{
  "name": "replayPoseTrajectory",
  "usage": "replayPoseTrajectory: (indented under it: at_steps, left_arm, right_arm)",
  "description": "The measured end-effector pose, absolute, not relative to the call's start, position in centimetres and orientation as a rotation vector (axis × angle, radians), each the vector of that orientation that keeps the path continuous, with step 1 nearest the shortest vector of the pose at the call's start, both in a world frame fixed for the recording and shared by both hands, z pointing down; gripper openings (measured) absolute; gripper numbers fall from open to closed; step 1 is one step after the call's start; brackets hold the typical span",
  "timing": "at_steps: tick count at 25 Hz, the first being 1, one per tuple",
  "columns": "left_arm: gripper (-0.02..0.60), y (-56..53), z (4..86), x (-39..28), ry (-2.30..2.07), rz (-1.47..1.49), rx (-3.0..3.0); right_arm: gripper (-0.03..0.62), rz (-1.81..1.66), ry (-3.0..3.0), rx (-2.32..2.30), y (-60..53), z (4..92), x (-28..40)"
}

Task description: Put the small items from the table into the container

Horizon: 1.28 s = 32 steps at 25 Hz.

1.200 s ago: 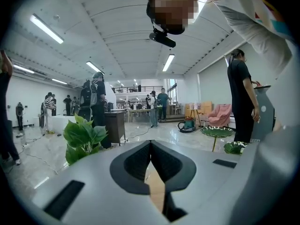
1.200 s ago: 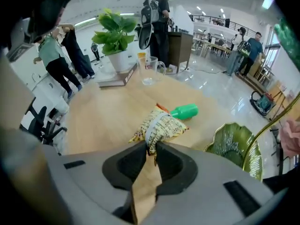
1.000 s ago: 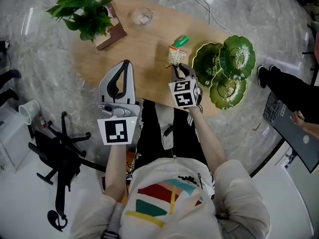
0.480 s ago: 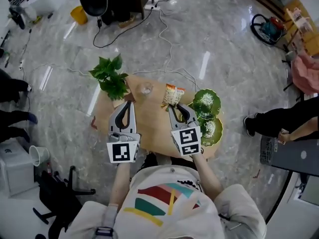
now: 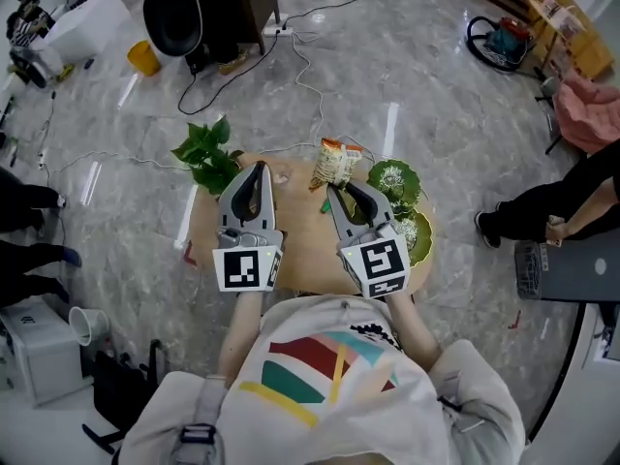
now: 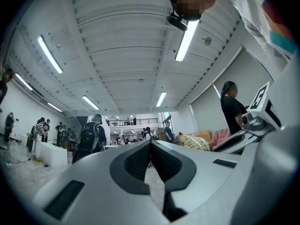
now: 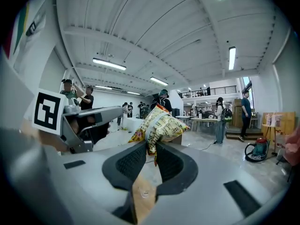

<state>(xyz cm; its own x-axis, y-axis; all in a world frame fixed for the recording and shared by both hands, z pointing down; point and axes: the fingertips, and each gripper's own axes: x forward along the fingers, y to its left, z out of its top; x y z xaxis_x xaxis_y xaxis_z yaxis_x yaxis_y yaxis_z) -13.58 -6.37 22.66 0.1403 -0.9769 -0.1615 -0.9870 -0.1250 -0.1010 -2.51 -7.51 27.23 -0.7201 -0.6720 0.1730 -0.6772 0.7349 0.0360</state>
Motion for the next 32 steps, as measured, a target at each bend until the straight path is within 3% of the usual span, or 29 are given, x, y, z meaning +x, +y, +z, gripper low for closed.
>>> replayPoseTrajectory:
  at_steps: [6,25,32]
  left_arm:
    - [0.008,-6.4,22.7,-11.9,1.896,0.077,-2.259]
    - [0.008,-6.2,24.5,-11.6,1.934,0.022,-2.274]
    - [0.008,-6.0,24.9,-12.5,1.966,-0.002,-2.249]
  right_arm:
    - [0.071,0.102,-2.784,1.091,-7.5,27.3,-1.5]
    - [0.072,0.461,-2.188,1.286,-15.7,48.0,11.2]
    - [0.072,0.504,-2.102,1.312,-16.6,50.7,12.9]
